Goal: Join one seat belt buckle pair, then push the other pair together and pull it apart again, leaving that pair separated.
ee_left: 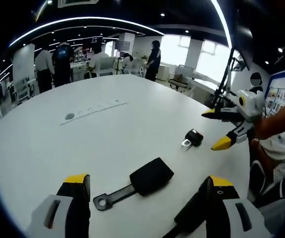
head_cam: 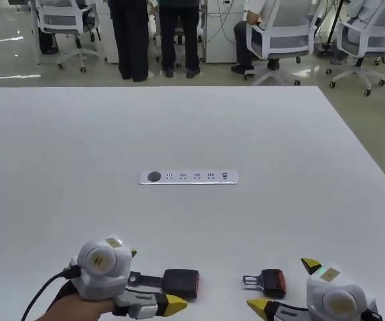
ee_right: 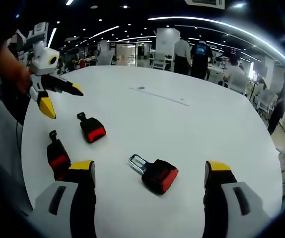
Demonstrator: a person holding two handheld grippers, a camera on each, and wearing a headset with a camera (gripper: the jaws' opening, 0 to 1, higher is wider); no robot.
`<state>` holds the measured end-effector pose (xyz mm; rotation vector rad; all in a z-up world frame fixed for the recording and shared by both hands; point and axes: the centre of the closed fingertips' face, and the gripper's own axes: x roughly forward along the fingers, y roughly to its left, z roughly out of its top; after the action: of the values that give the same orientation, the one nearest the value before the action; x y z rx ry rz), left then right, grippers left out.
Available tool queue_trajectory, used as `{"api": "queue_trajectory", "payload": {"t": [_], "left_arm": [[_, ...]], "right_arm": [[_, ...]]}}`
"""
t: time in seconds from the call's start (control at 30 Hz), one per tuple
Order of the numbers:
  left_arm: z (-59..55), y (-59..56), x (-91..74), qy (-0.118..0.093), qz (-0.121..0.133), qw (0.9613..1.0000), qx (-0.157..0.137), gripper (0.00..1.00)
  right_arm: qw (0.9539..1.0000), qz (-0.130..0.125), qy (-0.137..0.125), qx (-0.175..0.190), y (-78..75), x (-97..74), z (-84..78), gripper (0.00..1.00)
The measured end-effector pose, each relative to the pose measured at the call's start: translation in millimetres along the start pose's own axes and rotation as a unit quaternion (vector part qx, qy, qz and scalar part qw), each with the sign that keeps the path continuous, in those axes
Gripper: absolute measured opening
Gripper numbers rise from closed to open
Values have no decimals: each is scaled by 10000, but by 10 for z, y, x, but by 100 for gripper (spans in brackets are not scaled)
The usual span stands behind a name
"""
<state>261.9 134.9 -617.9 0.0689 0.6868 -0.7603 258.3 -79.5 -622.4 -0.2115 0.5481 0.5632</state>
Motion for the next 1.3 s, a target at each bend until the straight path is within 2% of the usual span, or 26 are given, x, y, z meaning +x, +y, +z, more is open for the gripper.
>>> {"api": "queue_trajectory", "payload": {"t": [0.1, 0.23, 0.3, 0.37, 0.4, 0.47, 0.5, 0.8, 0.9, 0.97, 1.23, 1.3], "left_arm": [[-137, -50, -121, 58, 23, 10000, -54, 100], [-217, -124, -277, -60, 76, 9999, -124, 100], [-277, -119, -362, -74, 103, 9998, -145, 100], [-319, -189, -437, -108, 147, 9997, -183, 100], [-335, -132, -478, -131, 169, 9995, -219, 100], [-365, -129, -542, -169, 214, 9993, -249, 100], [-380, -130, -583, -196, 241, 9992, -259, 100], [-395, -155, -820, -522, 379, 9972, -370, 100], [-407, -172, -875, -550, 404, 9970, -377, 100], [-417, -224, -917, -601, 412, 9965, -420, 100], [-516, -265, -1097, -668, 451, 9961, -357, 100], [-532, -316, -1144, -695, 468, 9957, -389, 100]], "right_arm": [[10000, -11, -23, -6, 37, -37, -9, 92], [10000, -3, -77, 7, 125, -121, -21, 92], [10000, -11, -93, -4, 146, -159, -43, 93], [9999, -17, -122, 18, 193, -211, -60, 93], [9999, -15, -121, 27, 212, -232, -69, 93], [9999, -38, -153, 54, 196, -260, -89, 94], [9998, -51, -177, 69, 252, -309, -97, 95], [9993, -103, -310, 188, 412, -493, -122, 98], [9992, -110, -328, 187, 451, -532, -140, 98], [9991, -112, -346, 207, 521, -606, -151, 98], [9989, -173, -344, 253, 561, -732, -237, 99], [9990, -187, -326, 261, 571, -753, -270, 99]]}}
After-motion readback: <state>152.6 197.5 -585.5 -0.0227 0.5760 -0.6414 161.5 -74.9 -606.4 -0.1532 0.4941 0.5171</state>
